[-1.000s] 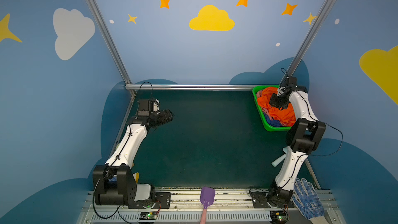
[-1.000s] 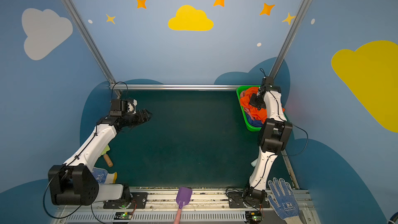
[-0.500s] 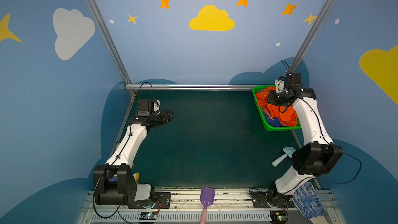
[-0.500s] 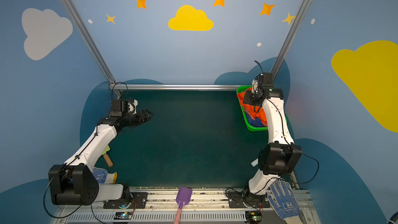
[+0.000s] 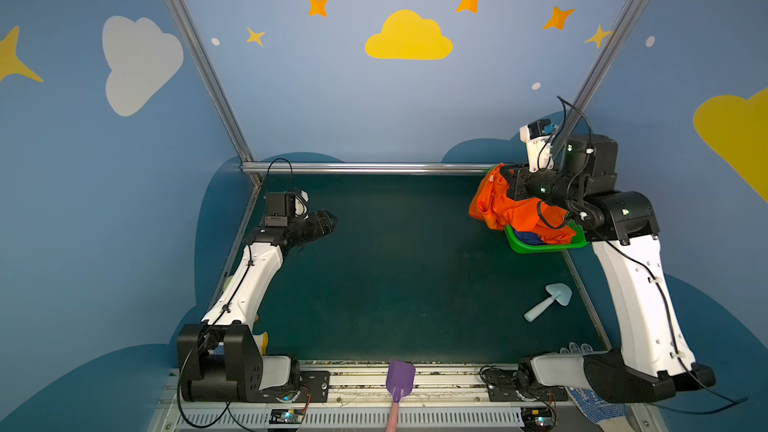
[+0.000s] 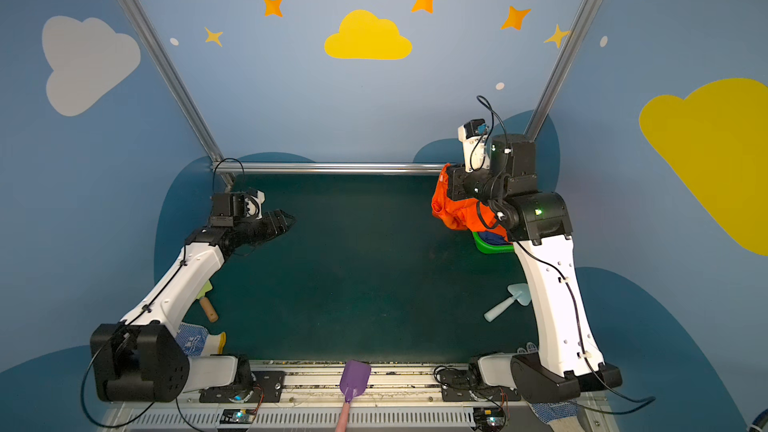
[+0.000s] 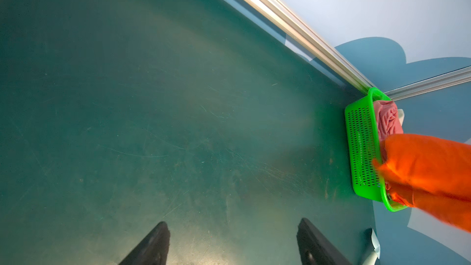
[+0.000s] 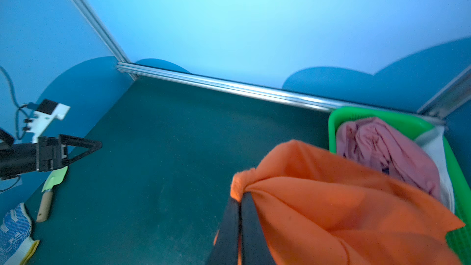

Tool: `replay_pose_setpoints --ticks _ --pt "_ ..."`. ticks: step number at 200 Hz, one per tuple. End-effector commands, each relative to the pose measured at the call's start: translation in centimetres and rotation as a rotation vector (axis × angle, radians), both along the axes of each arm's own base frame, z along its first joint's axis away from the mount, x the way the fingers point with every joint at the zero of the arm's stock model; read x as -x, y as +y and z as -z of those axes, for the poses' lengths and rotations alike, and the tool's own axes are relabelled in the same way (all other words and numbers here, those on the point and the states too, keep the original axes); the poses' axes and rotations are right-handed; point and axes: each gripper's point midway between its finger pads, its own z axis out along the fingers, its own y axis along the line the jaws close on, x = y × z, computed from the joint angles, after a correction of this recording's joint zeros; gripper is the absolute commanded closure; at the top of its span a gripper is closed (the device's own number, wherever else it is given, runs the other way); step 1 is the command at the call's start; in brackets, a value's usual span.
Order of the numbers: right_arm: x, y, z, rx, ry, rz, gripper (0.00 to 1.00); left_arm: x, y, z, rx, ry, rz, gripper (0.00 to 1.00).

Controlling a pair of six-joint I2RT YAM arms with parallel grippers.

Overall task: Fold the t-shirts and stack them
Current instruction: 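Grasp the orange t-shirt with the right gripper and lift it out, then lay the orange t-shirt on the table center while the left gripper reaches toward it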

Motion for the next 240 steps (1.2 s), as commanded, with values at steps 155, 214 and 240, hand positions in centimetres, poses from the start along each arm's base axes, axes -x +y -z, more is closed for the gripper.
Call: replay_pose_setpoints --ticks 155,214,240 --pt "-1.3 8.3 -5.8 0.296 -0.305 -0.13 1.0 0.9 0.8 -1.8 -0.043 -0.076 -0.026 0.21" --pt "0.0 11.5 -6.7 0.181 -0.298 -0.281 1.0 1.0 0.8 -2.0 -0.044 -0.08 -0.027 0.21" --pt "0.9 16.2 -4.1 0.108 -0.198 -0.462 1.0 1.1 1.0 -2.1 -0.052 -0.087 -0.034 0.21"
